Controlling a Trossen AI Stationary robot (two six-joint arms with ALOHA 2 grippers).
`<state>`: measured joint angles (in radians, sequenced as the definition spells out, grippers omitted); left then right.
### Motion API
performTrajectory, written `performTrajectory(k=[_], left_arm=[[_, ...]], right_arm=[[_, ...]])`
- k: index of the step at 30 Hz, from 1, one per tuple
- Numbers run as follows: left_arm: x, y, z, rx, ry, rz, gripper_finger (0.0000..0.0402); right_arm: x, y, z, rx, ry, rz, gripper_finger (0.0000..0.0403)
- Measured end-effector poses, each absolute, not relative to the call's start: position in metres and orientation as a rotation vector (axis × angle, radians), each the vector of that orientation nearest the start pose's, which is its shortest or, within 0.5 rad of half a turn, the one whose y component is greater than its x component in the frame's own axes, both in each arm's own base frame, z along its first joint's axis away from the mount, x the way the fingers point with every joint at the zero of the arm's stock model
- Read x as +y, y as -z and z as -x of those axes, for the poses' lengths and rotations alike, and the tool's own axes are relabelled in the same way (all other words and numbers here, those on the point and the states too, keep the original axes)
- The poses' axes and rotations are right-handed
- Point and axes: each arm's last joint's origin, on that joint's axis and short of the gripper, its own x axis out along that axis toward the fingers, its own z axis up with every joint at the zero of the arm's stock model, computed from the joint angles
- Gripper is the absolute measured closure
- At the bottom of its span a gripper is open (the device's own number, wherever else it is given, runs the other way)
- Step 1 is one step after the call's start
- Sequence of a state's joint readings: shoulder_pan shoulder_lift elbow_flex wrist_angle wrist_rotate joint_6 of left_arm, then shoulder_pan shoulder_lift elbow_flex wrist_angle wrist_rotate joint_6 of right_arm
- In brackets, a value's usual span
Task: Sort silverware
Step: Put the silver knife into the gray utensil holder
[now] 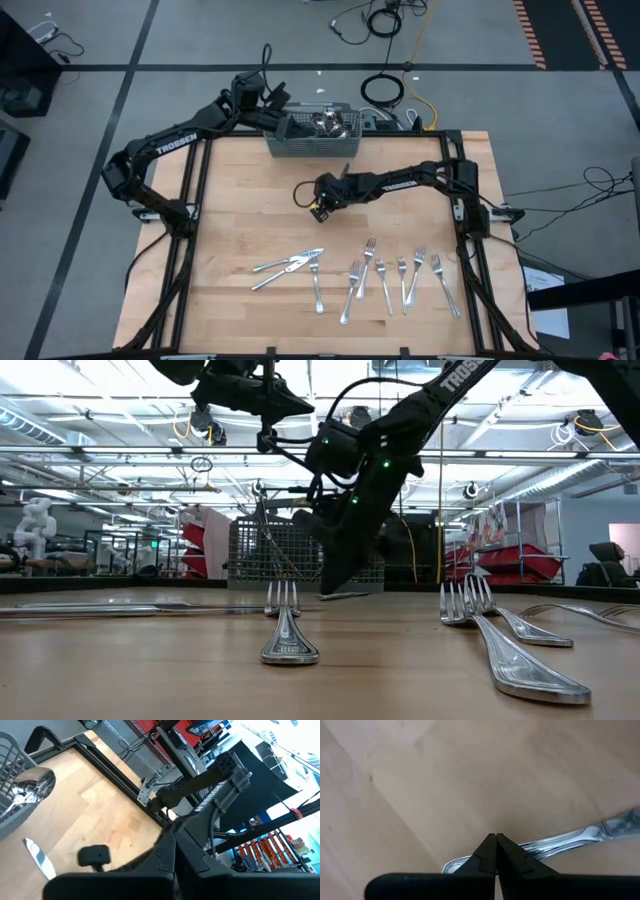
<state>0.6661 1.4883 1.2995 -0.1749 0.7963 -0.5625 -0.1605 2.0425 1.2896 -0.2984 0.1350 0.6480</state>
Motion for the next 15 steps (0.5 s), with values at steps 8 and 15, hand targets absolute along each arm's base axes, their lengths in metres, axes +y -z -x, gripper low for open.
performTrajectory(k=[8,15], left_arm=[[0.190,-0.348,-0.273,0.302,0.046,0.799,0.0397],[0.192,-0.341,-0.270,0.349,-0.015,0.747,0.0397]], right_arm=[[-0.022,-0.138,-0.389,1.091,0.593,-0.575,0.0403],[0.014,-0.183,-0.368,1.067,0.615,-0.562,0.0403]])
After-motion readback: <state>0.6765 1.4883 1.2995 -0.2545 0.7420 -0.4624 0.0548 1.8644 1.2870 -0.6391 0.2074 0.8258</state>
